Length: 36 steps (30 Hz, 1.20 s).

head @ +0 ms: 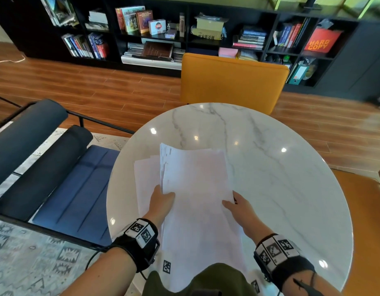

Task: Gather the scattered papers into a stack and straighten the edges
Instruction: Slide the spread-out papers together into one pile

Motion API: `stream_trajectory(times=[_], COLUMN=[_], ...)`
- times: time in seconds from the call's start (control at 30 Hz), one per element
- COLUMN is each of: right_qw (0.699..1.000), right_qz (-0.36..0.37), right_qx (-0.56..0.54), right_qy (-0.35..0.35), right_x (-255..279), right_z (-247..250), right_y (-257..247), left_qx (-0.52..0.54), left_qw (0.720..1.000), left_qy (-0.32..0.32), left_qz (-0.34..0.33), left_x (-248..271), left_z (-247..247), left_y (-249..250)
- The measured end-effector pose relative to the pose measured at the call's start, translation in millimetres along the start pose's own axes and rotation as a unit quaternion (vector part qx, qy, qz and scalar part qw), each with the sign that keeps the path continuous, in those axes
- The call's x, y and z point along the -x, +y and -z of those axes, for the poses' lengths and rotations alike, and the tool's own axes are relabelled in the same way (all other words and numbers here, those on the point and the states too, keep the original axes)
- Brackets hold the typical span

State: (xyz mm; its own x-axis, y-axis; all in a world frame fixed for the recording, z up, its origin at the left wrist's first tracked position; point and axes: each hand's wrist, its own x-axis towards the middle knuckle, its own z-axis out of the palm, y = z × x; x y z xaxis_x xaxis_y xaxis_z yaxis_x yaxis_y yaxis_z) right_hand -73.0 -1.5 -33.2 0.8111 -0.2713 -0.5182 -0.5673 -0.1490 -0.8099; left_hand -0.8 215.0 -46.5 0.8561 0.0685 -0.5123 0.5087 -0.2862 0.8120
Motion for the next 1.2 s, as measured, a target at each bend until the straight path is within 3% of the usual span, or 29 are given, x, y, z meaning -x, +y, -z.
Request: stream_trajectory(times=[0.3,0.53,0.67,0.9,1.03,1.2], right_qw=[1.000,0.997,0.997,0.998,0.998,0.996], right_qz=[0.006,0.011,0.000,0.007,0.004,-0.013], right_qx=[-0.006,-0.080,-0.076,-0.035,0.008,0.052], right_qy=[0.000,0.016,0.007,0.051,0.059,0.067], right_x=[-2.3,-5.2,-6.1,-0.5,1.4,-0.3], right_z=[-0.9,3.3,3.5,-9.8,-18.9,-24.6], right_y=[-1.3,-0.4,-1.1,-0.3,1.5,6.9], left_qx=[0.057,0.112,0.102,0.077,0.021,-0.177], left_qw=[0.994,0.991,0.993,0.997,1.000,0.983], left_qy=[0.003,-0.018,-0.014,0.005,-0.011,0.054], left_qz=[-0.094,-0.068,-0.057,-0.014,0.013,0.018], left_x=[16.6,21.3,21.7,19.1,8.1,-4.6], left_z=[4.6,21.7,24.7,26.2,22.9,21.3], left_y=[8.0,8.6,8.6,-1.8,-12.3,-20.8])
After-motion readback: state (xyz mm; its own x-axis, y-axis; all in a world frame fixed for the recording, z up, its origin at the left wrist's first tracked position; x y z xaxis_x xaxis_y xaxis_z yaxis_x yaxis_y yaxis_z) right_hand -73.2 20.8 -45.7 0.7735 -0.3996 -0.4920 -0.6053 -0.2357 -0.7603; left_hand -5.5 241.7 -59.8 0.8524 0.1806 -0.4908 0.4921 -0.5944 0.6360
